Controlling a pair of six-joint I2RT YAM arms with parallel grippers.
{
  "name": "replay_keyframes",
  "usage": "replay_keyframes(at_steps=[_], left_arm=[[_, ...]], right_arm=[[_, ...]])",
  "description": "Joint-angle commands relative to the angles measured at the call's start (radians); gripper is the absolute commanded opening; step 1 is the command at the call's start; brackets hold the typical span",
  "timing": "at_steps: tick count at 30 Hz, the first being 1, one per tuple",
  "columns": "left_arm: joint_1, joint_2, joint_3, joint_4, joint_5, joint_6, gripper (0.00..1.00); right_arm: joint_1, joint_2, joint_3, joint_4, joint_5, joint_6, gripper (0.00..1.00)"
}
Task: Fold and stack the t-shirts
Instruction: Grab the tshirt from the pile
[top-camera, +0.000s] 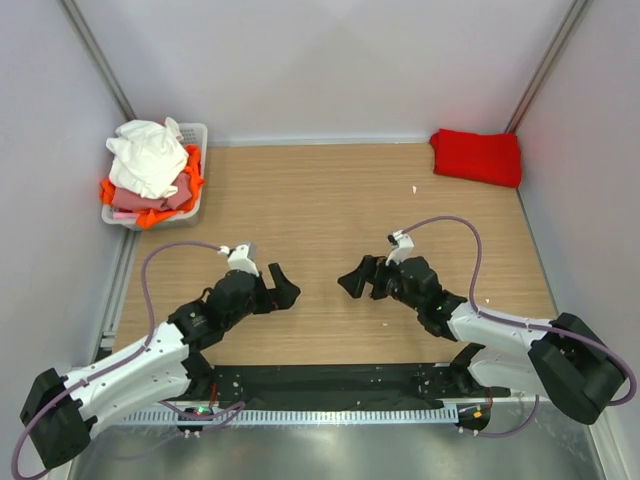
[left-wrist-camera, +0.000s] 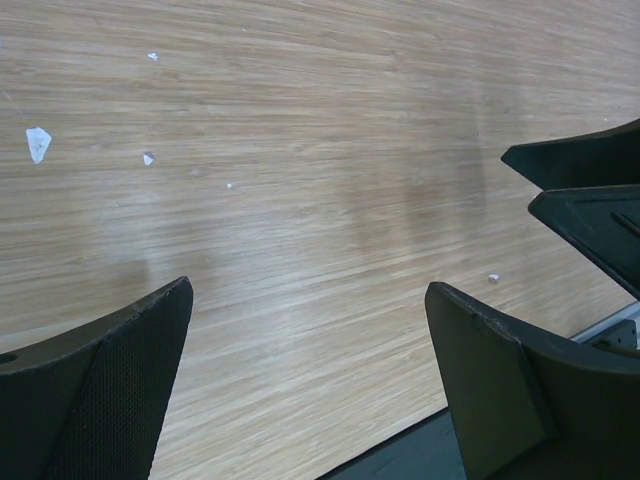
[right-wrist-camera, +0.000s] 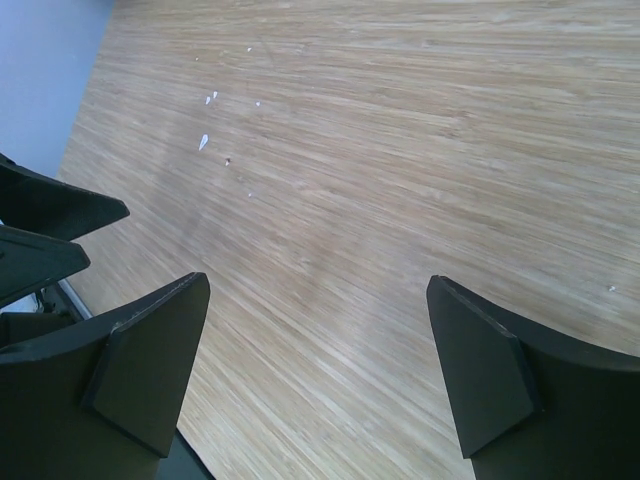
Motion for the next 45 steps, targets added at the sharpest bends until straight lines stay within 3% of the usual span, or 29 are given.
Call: replay_keyframes(at_steps=[1,9,12,13,15,17,18,20,23,29,34,45], left_arm=[[-0.005,-0.018,-0.011,-0.016,-0.044,-0.01,1.0],[-0.005,0.054,0.024,-0.014,-0.069,-0.001,1.0],[0.001,0.103,0.159,-0.15,-0.179,-0.004,1.0],[0.004,0.115,0.205,-0.242,-0.283,0.037,1.0],[0.075,0.165,0.364,-0.312,-0.333,0.103,1.0],[0.191,0.212,0.465,-0.306,-0.212,0.248,1.0],[0.319,0.263,0.539,-0.321,-0.189,0.237,1.0],[0.523,0.32,0.564,-0.268,0.023,0.18,0.99],[0.645,0.48,0.691,-0.286,0.068,0.123,0.97],[0.71,0.71,0.973,-0.353,-0.13,0.161,0.93],[0.796,0.874,1.161,-0.437,-0.211,0.161,0.85],[0.929,1.074,1.389,-0.5,-0.201,0.132,0.77]], right_arm=[[0.001,-0.037,-0.007,0.087,0.044,0.012,0.98],[0.001,0.012,0.011,0.102,0.009,0.005,0.97],[-0.001,0.003,-0.007,0.133,0.018,0.007,0.97],[-0.001,0.001,-0.015,0.142,0.018,0.009,0.97],[-0.001,-0.003,-0.02,0.153,0.013,0.007,0.97],[0.001,-0.003,-0.024,0.157,0.015,0.009,0.97],[0.001,-0.006,-0.026,0.16,0.015,0.01,0.97],[0.001,-0.006,-0.032,0.171,0.013,0.01,0.97],[0.001,-0.011,-0.044,0.189,0.01,0.012,0.97],[0.001,-0.006,-0.061,0.22,0.01,0.019,0.98],[0.001,0.001,-0.06,0.222,0.006,0.022,0.97],[0.001,0.018,-0.061,0.232,0.004,0.028,0.98]])
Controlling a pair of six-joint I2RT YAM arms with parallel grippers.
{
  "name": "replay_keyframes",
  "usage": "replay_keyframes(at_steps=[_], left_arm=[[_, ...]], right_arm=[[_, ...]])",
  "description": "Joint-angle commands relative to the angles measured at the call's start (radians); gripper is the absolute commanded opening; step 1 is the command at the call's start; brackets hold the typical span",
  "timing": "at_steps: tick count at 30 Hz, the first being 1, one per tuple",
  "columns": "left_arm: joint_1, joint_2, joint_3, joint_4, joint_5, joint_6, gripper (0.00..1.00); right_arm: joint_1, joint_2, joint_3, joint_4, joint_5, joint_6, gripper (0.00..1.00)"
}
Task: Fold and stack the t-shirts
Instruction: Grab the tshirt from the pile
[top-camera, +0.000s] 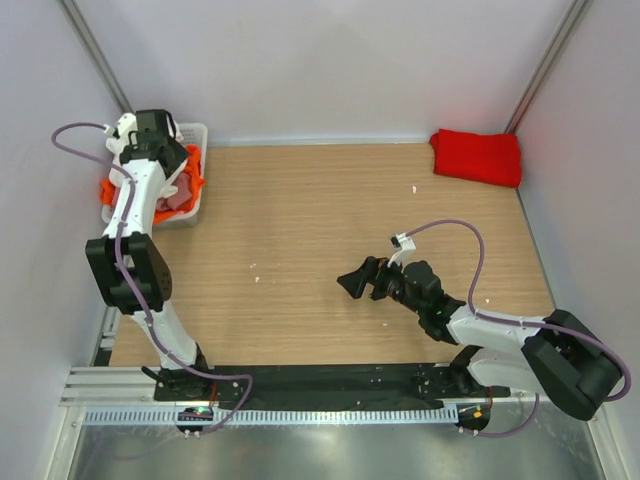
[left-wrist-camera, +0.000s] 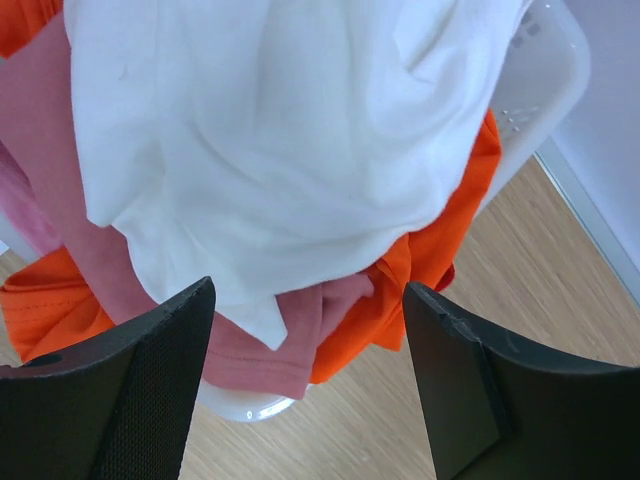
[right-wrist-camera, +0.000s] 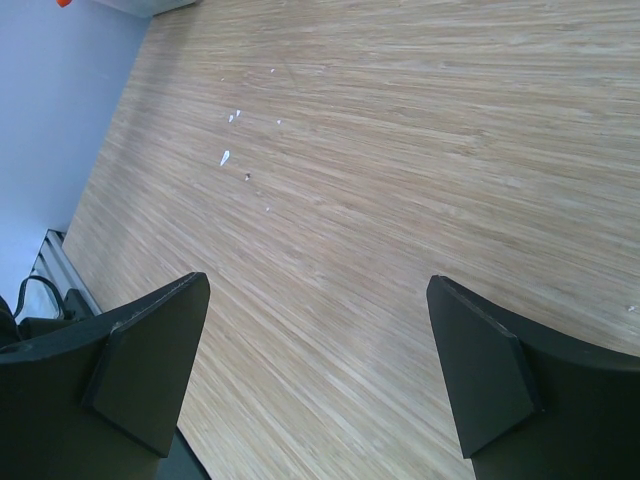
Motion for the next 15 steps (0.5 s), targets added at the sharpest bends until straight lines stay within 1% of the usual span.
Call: replay_keyframes(at_steps=[1,5,10,14,15], left_arm=[[0.016,0.033,0.074,-0.039,-0.035,-0.009,0.76],[0.019,0.056,0.089,-0.072,-0.081,-0.038,0.75],[0.028,0.059,0.034,-0.051,-0.089,-0.079,0.75],[0.068,0.059,-0.017,-0.027,-0.055,-0.136,0.67],[0.091,0.063,-0.024,-0.021,-0.015,-0.144,0.65]], right_arm=[[0.001,0.007,0.002,0.073,0.006,0.007,0.98],[0.001,0.009,0.002,0.075,0.007,0.007,0.98],[0.002,0.01,0.004,0.071,0.009,0.007,0.98],[0.001,0.012,0.007,0.068,0.012,0.007,0.98],[0.001,0.012,0.008,0.068,0.011,0.007,0.98]])
